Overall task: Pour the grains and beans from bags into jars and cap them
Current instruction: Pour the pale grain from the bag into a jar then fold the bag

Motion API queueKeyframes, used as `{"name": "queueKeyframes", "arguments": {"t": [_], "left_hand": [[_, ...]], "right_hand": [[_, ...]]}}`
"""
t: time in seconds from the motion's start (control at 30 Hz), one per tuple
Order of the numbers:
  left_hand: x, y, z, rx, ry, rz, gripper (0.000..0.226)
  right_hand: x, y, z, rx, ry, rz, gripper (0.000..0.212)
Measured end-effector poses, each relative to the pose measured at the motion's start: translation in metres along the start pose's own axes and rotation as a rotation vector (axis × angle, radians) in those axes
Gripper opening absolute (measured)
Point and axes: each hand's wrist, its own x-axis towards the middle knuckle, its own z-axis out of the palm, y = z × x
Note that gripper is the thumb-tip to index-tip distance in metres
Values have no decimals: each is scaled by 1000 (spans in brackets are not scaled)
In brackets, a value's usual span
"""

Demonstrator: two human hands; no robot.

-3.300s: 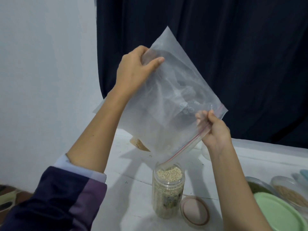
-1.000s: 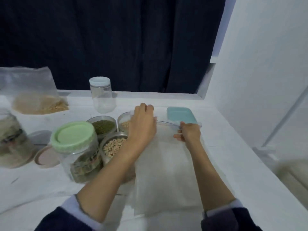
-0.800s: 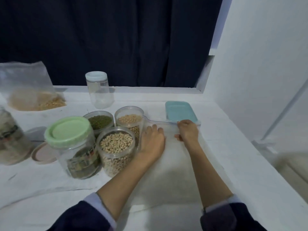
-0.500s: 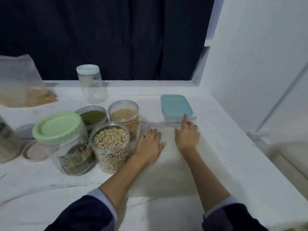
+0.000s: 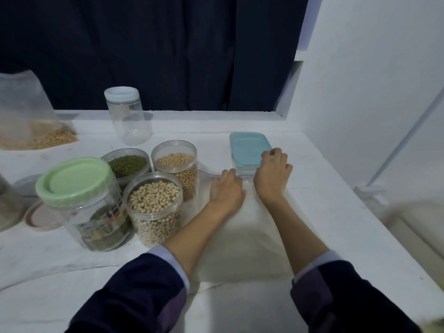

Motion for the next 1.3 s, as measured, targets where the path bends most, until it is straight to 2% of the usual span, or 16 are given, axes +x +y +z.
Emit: {"name": "queueKeyframes", "arguments": {"t": [0.07,0.17,0.3,0.47,0.63,0.7,0.8,0.83,0.9,0.97,1.03,1.1,1.2,1.3], "left_hand": [[4,1,7,-22,-86,22,54],[9,-5,16,-48,-284,-2,69],[23,-7,16,-37,-309,20,80],[34,-7,10,-13,-354,36,85],[22,-11,16,-197,-108,-66,93],[19,-12,15,-319,-109,-84,95],[21,-14,-5,-670,-137,-142,103],[21,-15,-18,-755,-66,-142,102],[18,-21,-51,-801,229,-116,85],[11,-36,-89,-710,537,-82,65],[3,-57,-119,-596,658,-109,53],[0,-78,-132,-444,532,-202,58],[-12,-94,-117,-341,231,-364,76],[-22,-95,-93,-212,129,-363,95]], "right_hand": [[13,1,9,-45,-82,-132,56],[28,4,20,-96,-263,-216,57],[43,3,14,-119,-249,-243,54],[50,-1,-3,-60,-206,-209,60],[19,13,12,-10,-177,-168,50],[12,17,17,-1,-230,-152,51],[20,13,9,-24,-267,-134,52],[24,9,5,-57,-260,-139,51],[26,-5,1,5,-180,-160,51],[18,-23,7,374,-43,-240,51],[2,-49,13,706,-10,-317,40],[-14,-74,25,863,-77,-330,26],[-38,-93,42,1018,-156,-203,16],[-56,-87,57,1050,-174,-186,25]]}}
